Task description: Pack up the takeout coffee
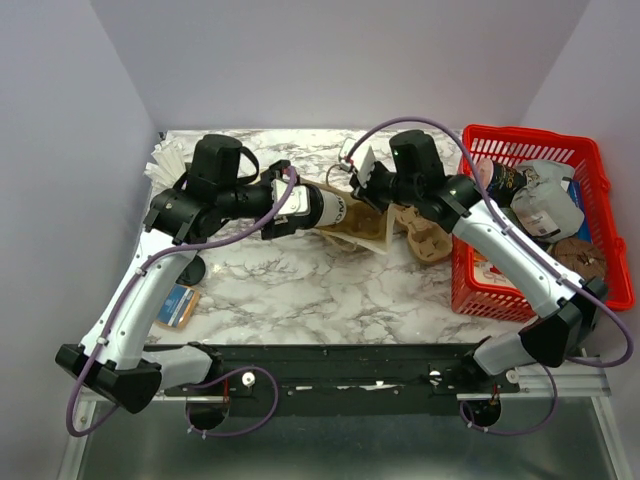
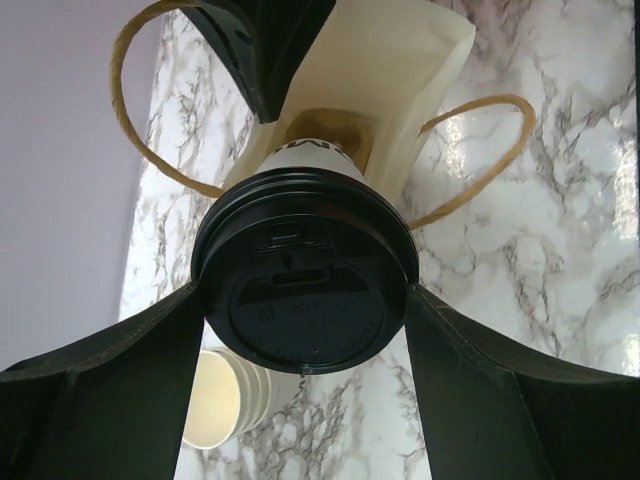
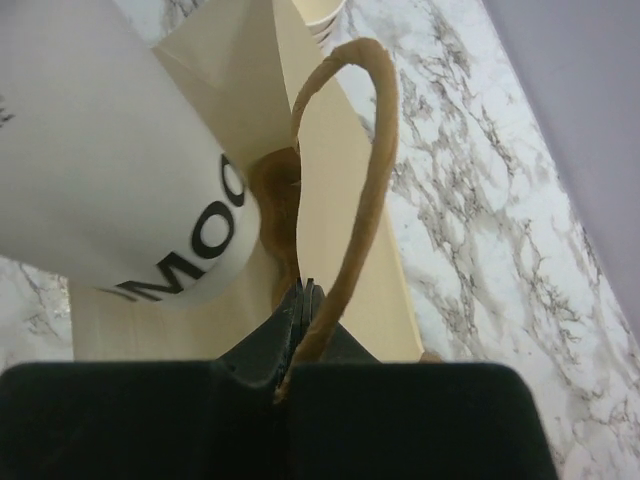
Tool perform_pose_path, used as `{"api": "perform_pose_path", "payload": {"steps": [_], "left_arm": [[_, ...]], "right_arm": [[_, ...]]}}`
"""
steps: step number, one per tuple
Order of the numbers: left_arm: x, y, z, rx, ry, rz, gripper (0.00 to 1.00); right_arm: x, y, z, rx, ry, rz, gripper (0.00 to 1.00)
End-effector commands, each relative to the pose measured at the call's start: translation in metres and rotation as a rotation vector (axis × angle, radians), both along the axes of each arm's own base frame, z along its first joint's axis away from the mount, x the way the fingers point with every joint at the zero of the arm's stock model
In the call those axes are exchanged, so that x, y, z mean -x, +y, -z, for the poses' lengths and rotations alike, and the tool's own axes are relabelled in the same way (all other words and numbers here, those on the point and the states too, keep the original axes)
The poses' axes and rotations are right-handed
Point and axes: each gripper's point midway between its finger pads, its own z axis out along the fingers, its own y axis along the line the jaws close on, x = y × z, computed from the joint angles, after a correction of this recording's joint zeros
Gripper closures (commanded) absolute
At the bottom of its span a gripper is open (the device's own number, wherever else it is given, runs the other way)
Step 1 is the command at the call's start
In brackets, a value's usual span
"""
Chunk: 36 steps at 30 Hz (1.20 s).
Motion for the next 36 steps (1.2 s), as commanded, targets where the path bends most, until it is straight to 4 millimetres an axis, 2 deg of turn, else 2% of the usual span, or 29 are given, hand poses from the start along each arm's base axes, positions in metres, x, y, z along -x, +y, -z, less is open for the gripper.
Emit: {"api": "perform_pose_path", "payload": {"steps": [1, 4, 6, 11, 16, 25, 33, 36], "left_arm": [[-0.001, 0.006, 0.009, -0.113, -0.110, 0.032, 1.00], [0.005, 0.006, 0.016, -0.138, -0.115, 0.050, 1.00], [0.009, 0.006, 0.021, -0.155, -0.118, 0.059, 1.00], [0.016, 0.013, 0.022, -0.181, -0.156, 0.053, 1.00], [0.014, 0.015, 0.033, -0.219, -0.193, 0.066, 1.00], [0.004, 0.007, 0.048, -0.350, -0.223, 0.154, 1.00], [0.009, 0.005, 0.066, -0.414, -0.130, 0.217, 1.00], [0.011, -0.001, 0.072, -0.413, -0.148, 0.232, 1.00]], "right_arm": [[0.038, 0.000, 0.013, 0.003, 0.045, -0.053, 1.00], [0.045, -0.001, 0.021, 0.004, 0.061, -0.049, 1.00], [0.043, -0.002, 0.020, 0.004, 0.053, -0.043, 0.99], [0.039, 0.006, -0.003, -0.045, 0.028, -0.045, 0.99], [0.040, 0.014, -0.003, -0.063, 0.063, -0.060, 0.99], [0.038, 0.020, -0.021, -0.086, 0.051, -0.078, 0.99], [0.038, 0.025, -0.016, -0.097, 0.069, -0.090, 1.00], [0.040, 0.029, -0.013, -0.103, 0.086, -0.114, 0.99]]}}
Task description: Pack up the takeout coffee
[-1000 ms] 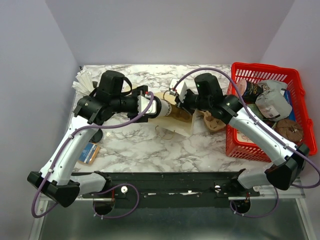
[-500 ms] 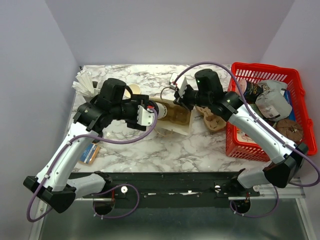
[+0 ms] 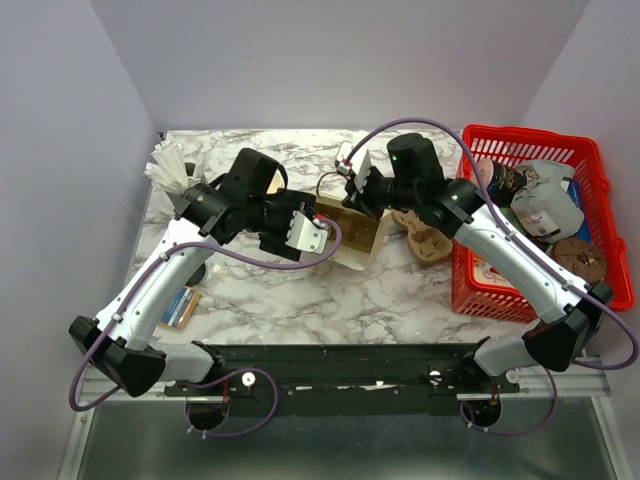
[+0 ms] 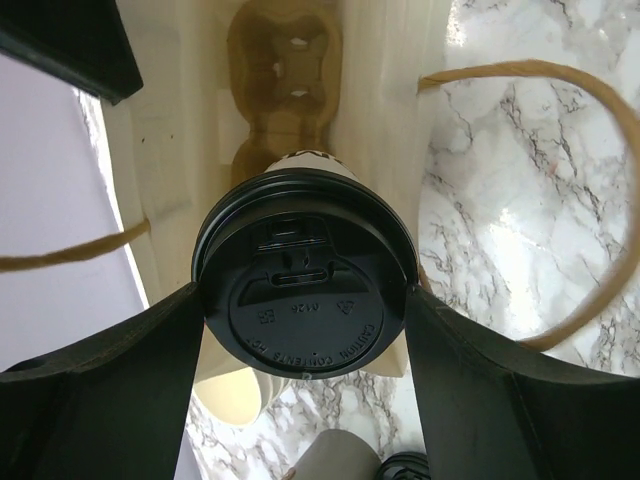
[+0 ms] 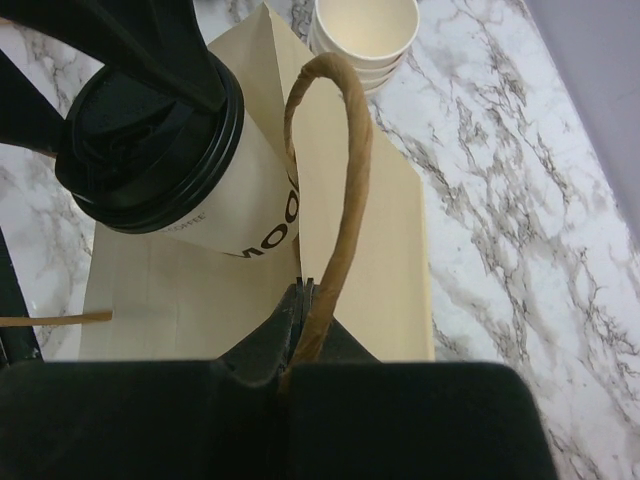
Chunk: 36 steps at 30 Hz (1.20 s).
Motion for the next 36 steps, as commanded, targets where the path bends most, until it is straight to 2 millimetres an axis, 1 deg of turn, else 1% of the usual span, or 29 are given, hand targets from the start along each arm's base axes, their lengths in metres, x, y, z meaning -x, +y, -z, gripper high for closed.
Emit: {"api": "perform_pose_path", "payload": {"steps": [1, 3, 5, 8, 11, 12, 13, 15, 16, 21, 23, 24, 25, 28, 30, 33, 35, 36], "left_arm": [[0.010, -0.006, 0.006, -0.014, -0.006, 0.056, 1.00], [0.009, -0.009, 0.002, 0.007, -0.009, 0.048, 1.00], [0.008, -0.008, 0.002, 0.008, -0.012, 0.038, 1.00], [0.006, -0.010, 0.007, 0.013, -0.018, 0.039, 1.00], [0.003, -0.018, 0.010, 0.039, -0.017, 0.061, 1.00], [0.002, -0.020, 0.008, 0.043, -0.022, 0.071, 1.00], [0.001, -0.023, 0.011, 0.040, -0.013, 0.077, 1.00], [0.002, -0.024, 0.009, 0.034, -0.006, 0.093, 1.00], [0.001, -0.024, 0.012, 0.023, -0.002, 0.103, 1.00], [0.008, -0.019, 0.027, -0.019, -0.006, 0.152, 1.00], [0.008, -0.018, 0.027, -0.021, -0.025, 0.166, 1.00], [0.005, -0.019, 0.030, -0.019, -0.042, 0.164, 1.00], [0.002, -0.017, 0.028, -0.025, -0.072, 0.153, 1.00], [-0.010, -0.021, 0.026, -0.016, -0.163, 0.144, 1.00], [-0.019, -0.022, 0.028, -0.032, -0.222, 0.146, 1.00], [-0.024, -0.022, 0.029, -0.051, -0.253, 0.151, 1.00], [-0.023, -0.022, 0.033, -0.072, -0.247, 0.159, 1.00], [-0.024, -0.018, 0.037, -0.099, -0.246, 0.156, 1.00]], "right_arm": [[0.007, 0.013, -0.004, -0.037, 0.030, -0.054, 0.99], [0.007, 0.013, -0.001, -0.031, 0.032, -0.061, 1.00], [0.005, 0.012, -0.002, -0.025, 0.020, -0.059, 1.00], [0.006, 0.013, -0.001, -0.027, 0.020, -0.067, 0.99], [0.007, 0.015, 0.001, -0.030, 0.032, -0.076, 0.99], [0.006, 0.015, 0.004, -0.025, 0.035, -0.071, 1.00], [0.005, 0.015, 0.006, -0.021, 0.039, -0.063, 1.00], [0.000, 0.012, 0.008, -0.010, 0.039, -0.034, 1.00], [0.000, 0.012, 0.008, -0.008, 0.036, -0.034, 1.00], [0.003, 0.011, -0.002, -0.042, 0.038, -0.060, 1.00], [0.002, 0.012, -0.004, -0.051, 0.044, -0.062, 0.99], [0.003, 0.012, -0.004, -0.052, 0.051, -0.068, 0.99], [0.003, 0.013, -0.008, -0.058, 0.049, -0.077, 0.99], [0.008, 0.017, -0.008, -0.059, 0.057, -0.114, 0.99], [0.010, 0.018, -0.005, -0.055, 0.076, -0.124, 0.99], [0.010, 0.019, -0.008, -0.057, 0.071, -0.135, 1.00], [0.009, 0.019, -0.011, -0.057, 0.059, -0.139, 1.00], [0.009, 0.019, -0.013, -0.057, 0.055, -0.141, 0.99]]}}
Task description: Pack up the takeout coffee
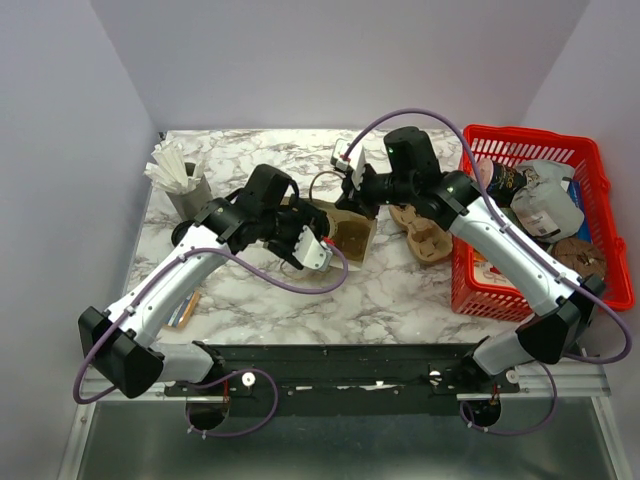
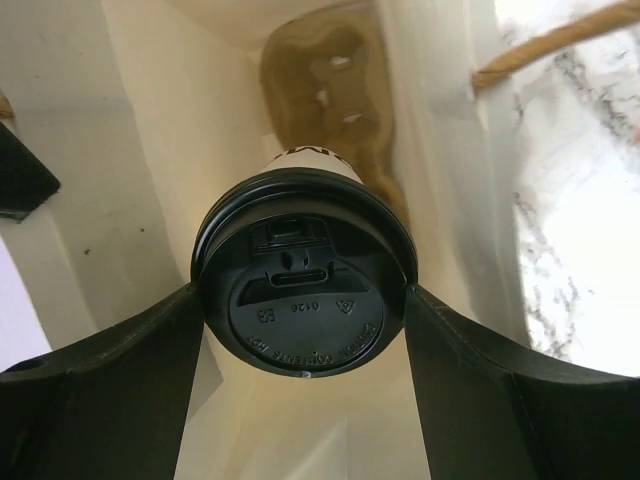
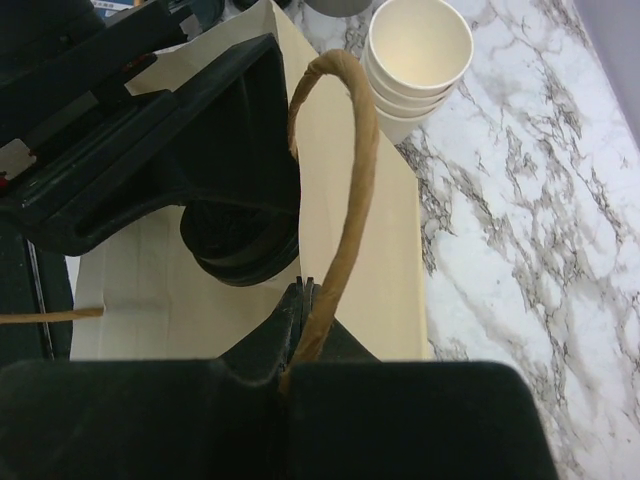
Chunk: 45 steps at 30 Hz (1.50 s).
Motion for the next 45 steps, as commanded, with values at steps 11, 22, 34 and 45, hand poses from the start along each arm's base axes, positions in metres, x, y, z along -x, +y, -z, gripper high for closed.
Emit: {"api": "perform_pose_path", "payload": {"steps": [11, 22, 34, 45], "left_arm": [[0.002, 0.009, 0.024, -0.148, -0.052, 0.039, 1.00], [-0.020, 0.008, 0.044, -0.112, -0.133, -0.097, 1.00], [-0.047, 0.010, 0.057, -0.130, -0.189, -0.202, 1.00], [-0.042, -0.005, 0.054, -0.097, -0.169, -0.123, 1.00]], "right_arm": [[-0.006, 0.003, -0.020, -0.029, -0.064, -0.011, 0.99], [-0.011, 0.008, -0.023, 0.002, -0.174, -0.005, 0.99], [0.003, 0.012, -0.011, -0.057, -0.166, 0.022, 0.99], [-0.002, 0.023, -0.019, -0.129, -0.087, 0.053, 0.99]]}}
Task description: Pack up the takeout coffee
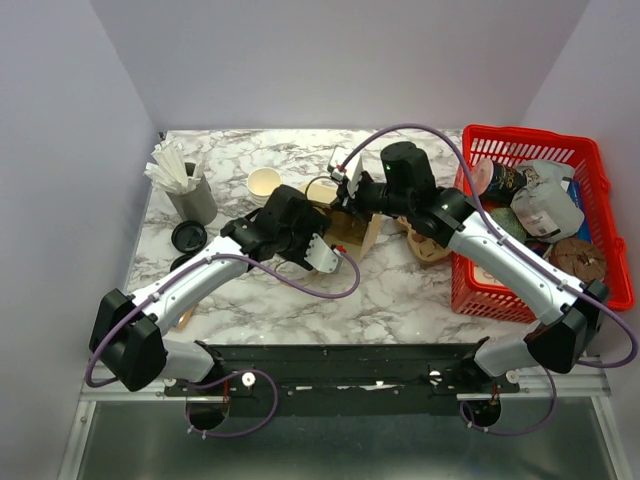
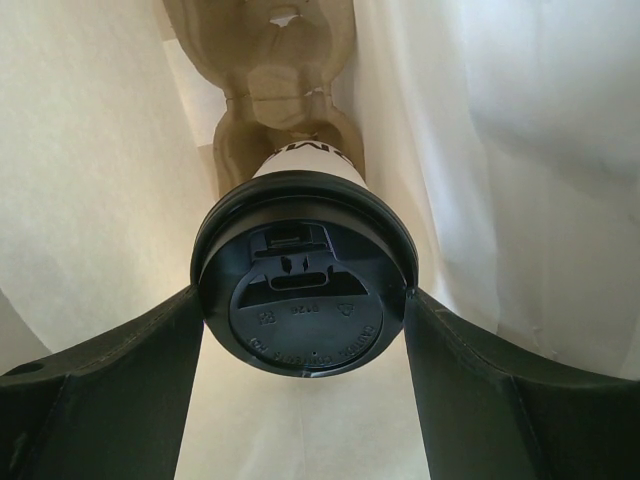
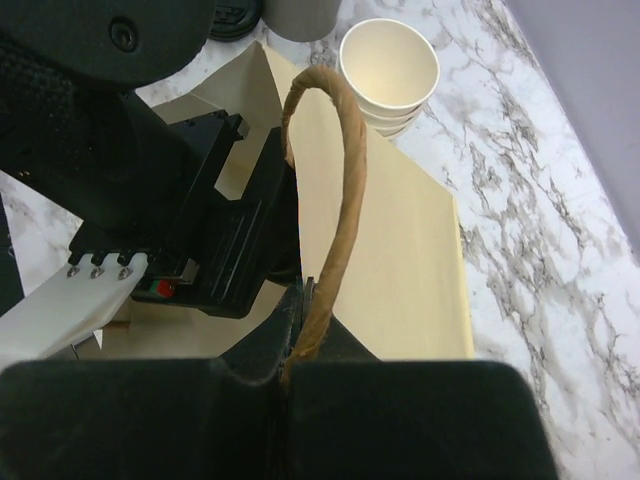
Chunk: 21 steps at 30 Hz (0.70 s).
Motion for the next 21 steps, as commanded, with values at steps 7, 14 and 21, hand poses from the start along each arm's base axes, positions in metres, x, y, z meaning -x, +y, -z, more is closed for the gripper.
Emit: {"api": "perform_pose_path", "payload": {"steps": [7, 14, 21], "left_arm": [[-0.009, -0.020, -0.008, 0.074, 0.004, 0.018, 1.00], [-0.028, -0.019, -0.007, 0.127, 0.040, -0.128, 1.00], [-0.031, -0.012, 0.000, 0.111, -0.003, -0.142, 1.00]], "right_arm": [[0.005, 0.017, -0.021, -0.090, 0.023, -0.079, 0.99], [0.007, 0.015, -0.021, -0.082, 0.033, -0.087, 0.99], [0.007, 0.016, -0.023, -0.074, 0.016, -0.110, 1.00]]}}
